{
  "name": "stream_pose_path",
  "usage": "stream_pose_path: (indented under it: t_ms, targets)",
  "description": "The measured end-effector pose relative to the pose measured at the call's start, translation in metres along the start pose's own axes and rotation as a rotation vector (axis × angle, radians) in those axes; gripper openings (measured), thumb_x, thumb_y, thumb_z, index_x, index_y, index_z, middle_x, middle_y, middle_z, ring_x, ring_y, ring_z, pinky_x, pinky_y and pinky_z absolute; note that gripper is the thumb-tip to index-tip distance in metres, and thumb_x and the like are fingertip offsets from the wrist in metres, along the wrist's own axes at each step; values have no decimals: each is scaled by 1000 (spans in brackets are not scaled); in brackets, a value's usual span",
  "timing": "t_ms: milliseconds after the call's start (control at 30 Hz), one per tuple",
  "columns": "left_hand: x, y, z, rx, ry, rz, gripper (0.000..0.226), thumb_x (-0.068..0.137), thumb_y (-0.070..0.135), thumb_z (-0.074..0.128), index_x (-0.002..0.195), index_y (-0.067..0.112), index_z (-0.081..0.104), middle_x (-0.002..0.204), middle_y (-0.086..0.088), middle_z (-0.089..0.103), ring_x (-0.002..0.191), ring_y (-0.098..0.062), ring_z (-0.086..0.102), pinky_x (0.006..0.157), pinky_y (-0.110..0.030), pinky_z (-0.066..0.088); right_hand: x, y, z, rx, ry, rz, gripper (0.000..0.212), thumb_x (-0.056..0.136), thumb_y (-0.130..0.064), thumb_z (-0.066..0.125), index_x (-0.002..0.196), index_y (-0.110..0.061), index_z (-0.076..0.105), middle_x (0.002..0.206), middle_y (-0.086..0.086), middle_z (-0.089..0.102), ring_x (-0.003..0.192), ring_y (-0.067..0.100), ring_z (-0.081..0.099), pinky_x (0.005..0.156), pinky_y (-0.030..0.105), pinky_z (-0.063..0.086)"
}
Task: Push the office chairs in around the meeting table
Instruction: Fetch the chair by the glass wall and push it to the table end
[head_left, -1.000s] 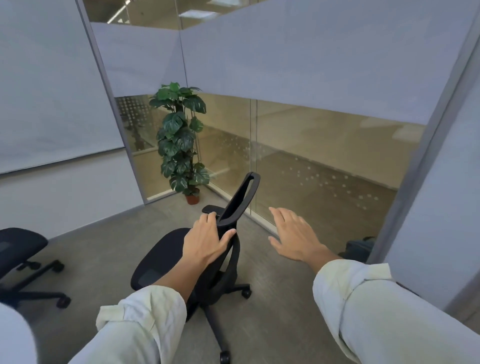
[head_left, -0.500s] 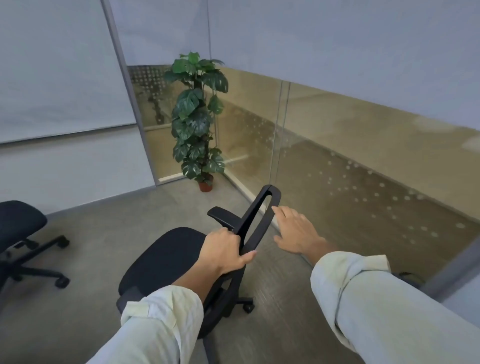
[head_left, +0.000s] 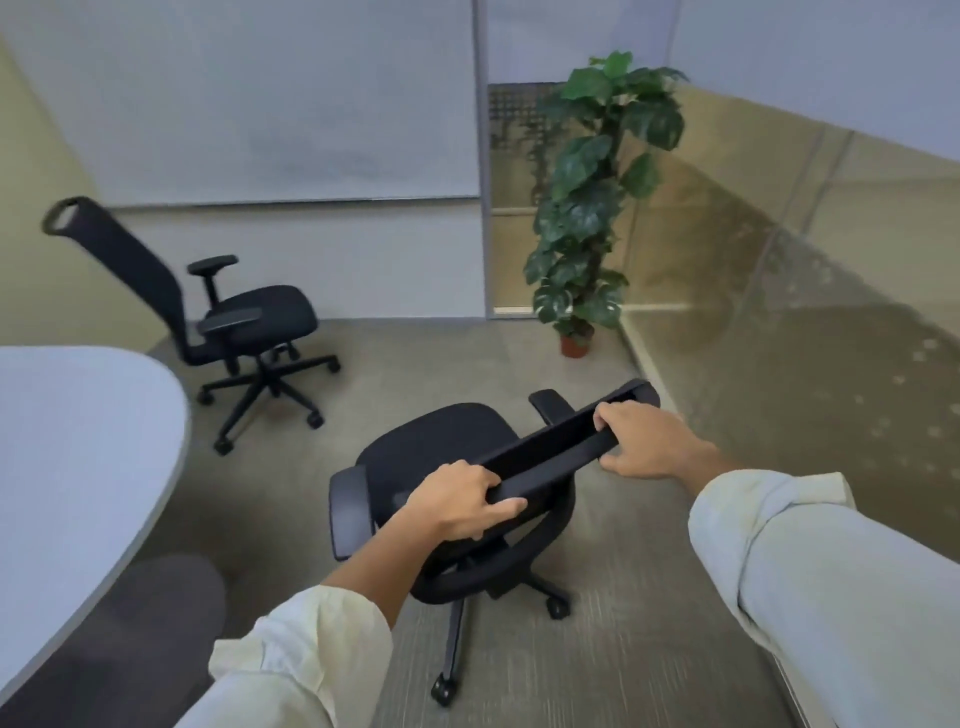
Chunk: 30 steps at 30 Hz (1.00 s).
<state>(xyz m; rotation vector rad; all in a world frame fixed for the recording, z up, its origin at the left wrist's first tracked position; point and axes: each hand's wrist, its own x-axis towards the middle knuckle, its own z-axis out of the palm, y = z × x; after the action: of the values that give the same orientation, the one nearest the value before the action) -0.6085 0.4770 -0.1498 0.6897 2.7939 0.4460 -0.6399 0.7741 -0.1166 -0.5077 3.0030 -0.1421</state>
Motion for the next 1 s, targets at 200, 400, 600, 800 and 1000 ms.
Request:
stream_pose_path:
  t_ms: [200,400,600,800,1000]
  targets:
    - [-30,13,16,190,161,-170,67,75,94,23,64,31,43,61,11,49,55,-11,47,55,-34,35,7,-14,19,-32,-110,-125,16,81,-39,62,88,-28,52,75,-8,57,76,20,55,74,37,34]
    - [-70,27,33,208,242,-226,77,69,99,21,57,27,44,54,8,50,49,-11,48,49,-32,32,-16,-24,21,13,-207,-179,23,74,-49,68,79,-31,54,78,-8,62,71,12,56,65,35,39]
    - [-127,54,52,231,292,-268,86,65,101,22,53,20,47,48,6,49,44,-15,48,44,-32,30,-61,-48,26,-143,-271,-313,37,74,-66,57,69,-30,58,69,-8,62,65,14,58,63,36,45]
    - [-170,85,70,248,289,-339,86,67,100,24,53,19,49,47,5,50,44,-15,49,47,-31,35,-88,-57,28,-171,-359,-439,40,77,-59,60,66,-21,52,66,-3,60,59,18,57,54,35,39]
    - [-176,120,78,252,295,-468,88,69,99,23,53,16,49,46,2,49,42,-16,48,43,-31,30,-78,-43,28,-177,-327,-548,39,74,-60,60,68,-22,56,66,-3,60,59,13,56,51,32,36]
